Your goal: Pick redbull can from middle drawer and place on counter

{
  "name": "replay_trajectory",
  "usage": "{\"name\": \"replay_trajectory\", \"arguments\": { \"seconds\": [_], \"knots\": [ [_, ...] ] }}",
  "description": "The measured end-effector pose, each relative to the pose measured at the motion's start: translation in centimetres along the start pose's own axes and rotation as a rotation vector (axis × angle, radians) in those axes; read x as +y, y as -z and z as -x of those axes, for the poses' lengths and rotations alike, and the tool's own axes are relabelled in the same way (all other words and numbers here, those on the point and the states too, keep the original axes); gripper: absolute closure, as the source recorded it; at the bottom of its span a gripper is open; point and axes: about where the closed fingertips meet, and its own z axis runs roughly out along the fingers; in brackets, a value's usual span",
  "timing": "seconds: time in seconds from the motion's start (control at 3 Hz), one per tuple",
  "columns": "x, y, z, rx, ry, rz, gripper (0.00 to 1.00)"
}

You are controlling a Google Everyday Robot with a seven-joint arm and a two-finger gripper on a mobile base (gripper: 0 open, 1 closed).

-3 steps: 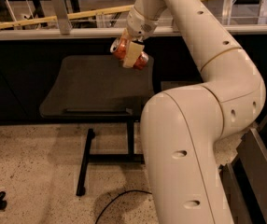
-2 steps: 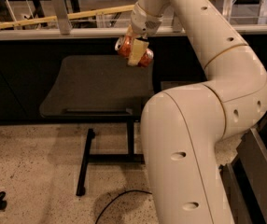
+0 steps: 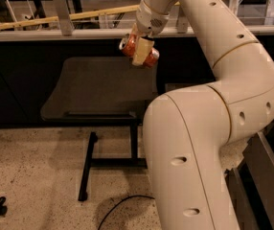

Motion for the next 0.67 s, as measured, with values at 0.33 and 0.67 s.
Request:
{"name": "replay_trajectory", "arguments": {
  "seconds": [0.33, 0.67],
  "knots": [
    [-0.6, -1.0, -0.2, 0.005, 0.003, -0.01, 1.0],
    [0.1, -2.7, -1.4, 0.054, 0.024, 0.04, 1.0]
  ]
}}
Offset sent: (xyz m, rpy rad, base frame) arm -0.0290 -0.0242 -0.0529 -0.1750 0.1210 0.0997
